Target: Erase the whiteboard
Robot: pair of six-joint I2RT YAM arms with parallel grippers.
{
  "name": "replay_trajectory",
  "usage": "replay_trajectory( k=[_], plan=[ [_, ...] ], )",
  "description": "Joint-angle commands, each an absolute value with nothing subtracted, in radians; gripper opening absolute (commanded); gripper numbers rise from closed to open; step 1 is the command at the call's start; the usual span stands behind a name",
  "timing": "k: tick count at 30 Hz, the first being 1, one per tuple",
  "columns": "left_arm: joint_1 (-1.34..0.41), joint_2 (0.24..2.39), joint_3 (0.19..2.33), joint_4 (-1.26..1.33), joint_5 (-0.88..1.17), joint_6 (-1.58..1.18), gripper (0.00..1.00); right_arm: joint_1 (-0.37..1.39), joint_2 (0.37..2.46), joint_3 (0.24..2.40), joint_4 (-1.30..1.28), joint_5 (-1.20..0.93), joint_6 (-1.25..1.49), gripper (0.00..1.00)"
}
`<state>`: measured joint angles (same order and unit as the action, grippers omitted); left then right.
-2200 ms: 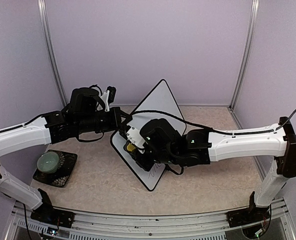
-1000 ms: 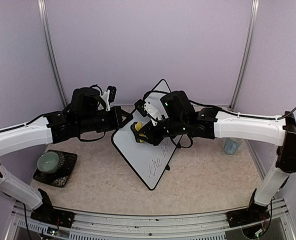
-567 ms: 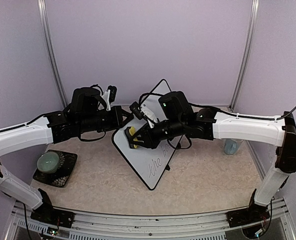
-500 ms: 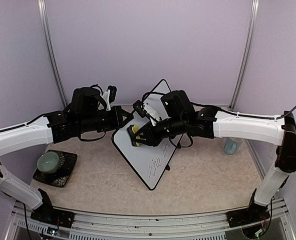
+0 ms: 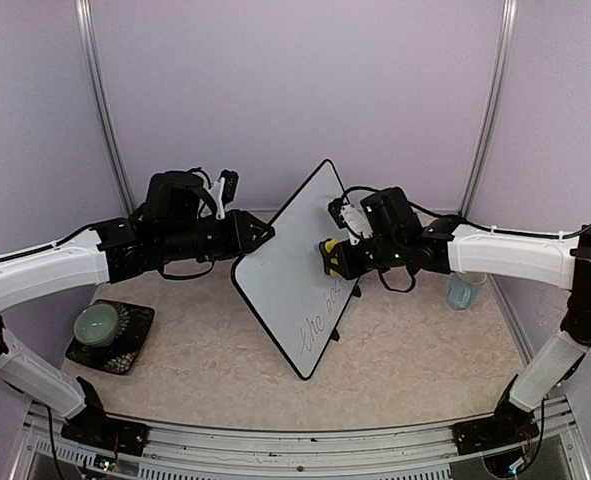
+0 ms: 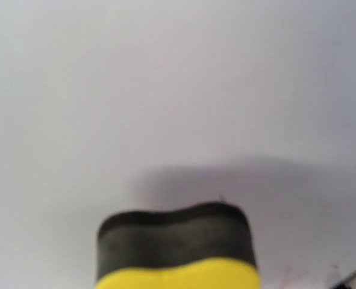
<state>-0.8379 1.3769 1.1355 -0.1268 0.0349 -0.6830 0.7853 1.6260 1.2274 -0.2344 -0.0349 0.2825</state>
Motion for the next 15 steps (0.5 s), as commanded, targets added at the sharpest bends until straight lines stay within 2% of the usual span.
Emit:
replay_trajectory(
  k=[1,9,15],
  plan=[
    [-0.83,1.374,1.179,-0.159,0.069,-0.67,0.32,0.794,1.57,1.166,-0.212,0.036,0.297,0.0],
    [-0.807,1.311,1.181,-0.18,0.051,-0.676,0.49,0.795,1.536,1.12,-0.181,0.075,0.299,0.0],
    [-0.82,1.221,1.123,-0.165,0.029,-0.713,0.6,0.79,1.544,1.133,-0.193,0.283,0.312,0.0]
  ],
)
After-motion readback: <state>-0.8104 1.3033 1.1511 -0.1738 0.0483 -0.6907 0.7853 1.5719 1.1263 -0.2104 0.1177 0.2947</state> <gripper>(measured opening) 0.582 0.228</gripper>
